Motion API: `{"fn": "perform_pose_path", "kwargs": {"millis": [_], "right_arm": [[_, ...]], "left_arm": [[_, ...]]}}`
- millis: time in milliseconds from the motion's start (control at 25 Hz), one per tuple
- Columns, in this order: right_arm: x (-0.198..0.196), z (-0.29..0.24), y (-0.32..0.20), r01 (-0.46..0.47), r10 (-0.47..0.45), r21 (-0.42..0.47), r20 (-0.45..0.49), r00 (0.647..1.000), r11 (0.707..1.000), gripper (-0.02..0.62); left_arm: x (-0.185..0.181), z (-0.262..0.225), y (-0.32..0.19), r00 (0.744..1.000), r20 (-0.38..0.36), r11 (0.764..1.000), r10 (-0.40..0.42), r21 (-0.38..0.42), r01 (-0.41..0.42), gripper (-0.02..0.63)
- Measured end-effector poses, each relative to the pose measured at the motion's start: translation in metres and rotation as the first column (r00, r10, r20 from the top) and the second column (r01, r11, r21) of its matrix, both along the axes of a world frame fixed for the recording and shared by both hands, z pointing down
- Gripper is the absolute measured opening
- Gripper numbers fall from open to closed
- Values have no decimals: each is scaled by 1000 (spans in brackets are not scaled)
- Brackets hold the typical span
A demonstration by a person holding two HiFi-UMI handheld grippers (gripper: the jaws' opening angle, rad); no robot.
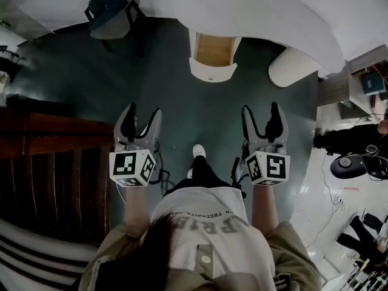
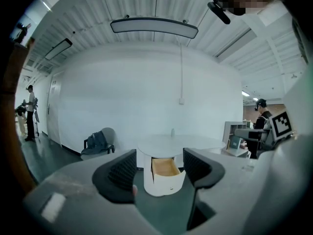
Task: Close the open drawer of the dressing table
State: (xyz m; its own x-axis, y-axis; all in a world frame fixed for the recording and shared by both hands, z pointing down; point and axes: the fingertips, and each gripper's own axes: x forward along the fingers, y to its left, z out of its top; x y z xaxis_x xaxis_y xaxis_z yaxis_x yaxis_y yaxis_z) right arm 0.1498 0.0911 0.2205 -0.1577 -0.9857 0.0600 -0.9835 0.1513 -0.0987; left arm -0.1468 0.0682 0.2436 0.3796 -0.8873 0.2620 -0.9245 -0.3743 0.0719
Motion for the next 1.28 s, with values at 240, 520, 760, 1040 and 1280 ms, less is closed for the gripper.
{"fn": "perform_pose_path", "kwargs": {"millis": [240, 520, 760, 1040, 1280], "right_arm": [[3, -18, -49, 42, -41, 35, -40, 998, 998, 340], [2, -16, -89, 104, -98, 55, -102, 990, 993, 337], [-7, 4, -112, 135, -129, 27, -171, 977, 990, 337], [-23, 38, -134, 106, -110, -32, -215, 970, 994, 337], [-37, 60, -158, 37, -49, -63, -205, 977, 997, 337]], "left_arm": [[12, -22, -45, 1000, 1, 999, -11, 32, 11, 305], [17, -29, -70, 999, 14, 998, -48, 48, 47, 305], [11, -31, -90, 998, 30, 997, -53, 49, 52, 305], [5, -15, -129, 999, 34, 999, 13, 29, -14, 305], [3, 3, -177, 996, 32, 996, 88, -1, -88, 305]]}}
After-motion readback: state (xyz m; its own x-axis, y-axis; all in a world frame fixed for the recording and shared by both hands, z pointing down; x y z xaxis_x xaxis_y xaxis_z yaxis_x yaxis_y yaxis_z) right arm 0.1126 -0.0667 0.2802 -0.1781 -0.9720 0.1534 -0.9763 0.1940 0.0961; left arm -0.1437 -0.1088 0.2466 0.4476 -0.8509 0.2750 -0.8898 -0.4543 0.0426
